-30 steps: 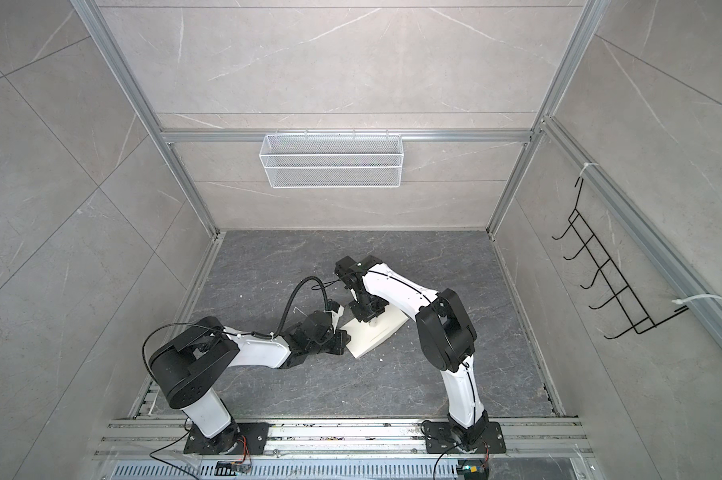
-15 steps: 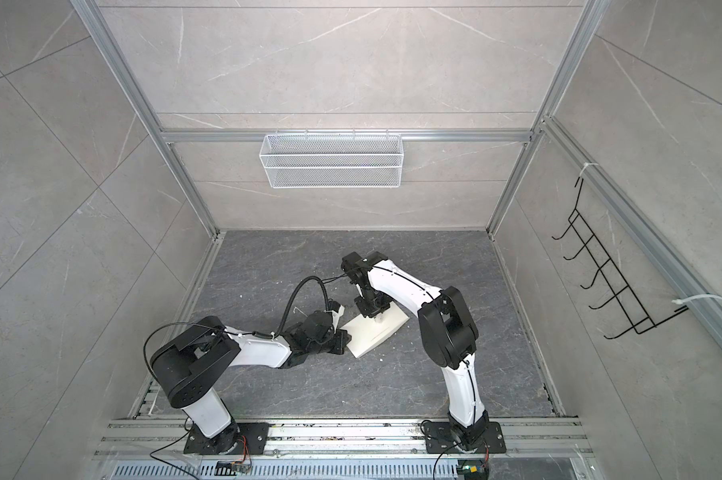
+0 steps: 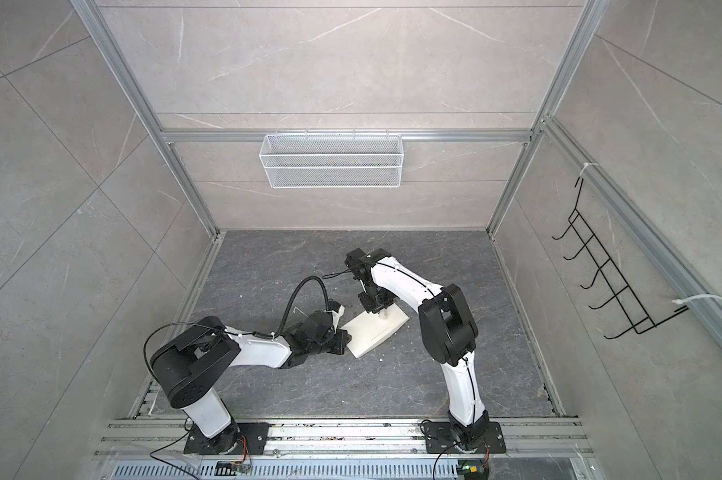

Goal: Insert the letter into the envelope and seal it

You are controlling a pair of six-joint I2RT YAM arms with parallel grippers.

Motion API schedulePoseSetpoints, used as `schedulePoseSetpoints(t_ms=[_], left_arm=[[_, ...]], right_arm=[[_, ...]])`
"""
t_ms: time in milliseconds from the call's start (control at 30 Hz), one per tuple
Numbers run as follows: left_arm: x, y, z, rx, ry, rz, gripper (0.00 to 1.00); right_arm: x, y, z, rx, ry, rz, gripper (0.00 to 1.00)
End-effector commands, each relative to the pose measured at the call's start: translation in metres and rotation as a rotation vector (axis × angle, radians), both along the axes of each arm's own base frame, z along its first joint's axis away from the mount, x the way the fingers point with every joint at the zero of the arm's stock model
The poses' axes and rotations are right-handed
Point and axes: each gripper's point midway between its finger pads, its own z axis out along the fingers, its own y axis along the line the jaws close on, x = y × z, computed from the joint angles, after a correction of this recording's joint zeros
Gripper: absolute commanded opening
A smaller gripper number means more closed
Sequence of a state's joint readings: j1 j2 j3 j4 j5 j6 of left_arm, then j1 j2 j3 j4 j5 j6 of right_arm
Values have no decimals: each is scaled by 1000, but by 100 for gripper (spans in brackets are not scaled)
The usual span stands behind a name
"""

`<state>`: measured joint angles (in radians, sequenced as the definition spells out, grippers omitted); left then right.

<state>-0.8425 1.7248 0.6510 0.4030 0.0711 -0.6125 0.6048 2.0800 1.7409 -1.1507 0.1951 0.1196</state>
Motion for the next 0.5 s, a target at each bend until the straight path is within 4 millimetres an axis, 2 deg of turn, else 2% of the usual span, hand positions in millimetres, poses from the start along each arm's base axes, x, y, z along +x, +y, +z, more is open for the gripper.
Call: schedulePoseSetpoints(t_ms=[0,167,467], left_arm=[[-34,47,-61,240,152,6,0],[-34,47,-60,242,152,4,0],[-35,49,-59,256,151,5,0]], right_arm=[[6,-23,-23,-86,21,-36,0],[7,-9,-5,22,-16,-28,0],[2,-1,64,231,-170,-24,0]])
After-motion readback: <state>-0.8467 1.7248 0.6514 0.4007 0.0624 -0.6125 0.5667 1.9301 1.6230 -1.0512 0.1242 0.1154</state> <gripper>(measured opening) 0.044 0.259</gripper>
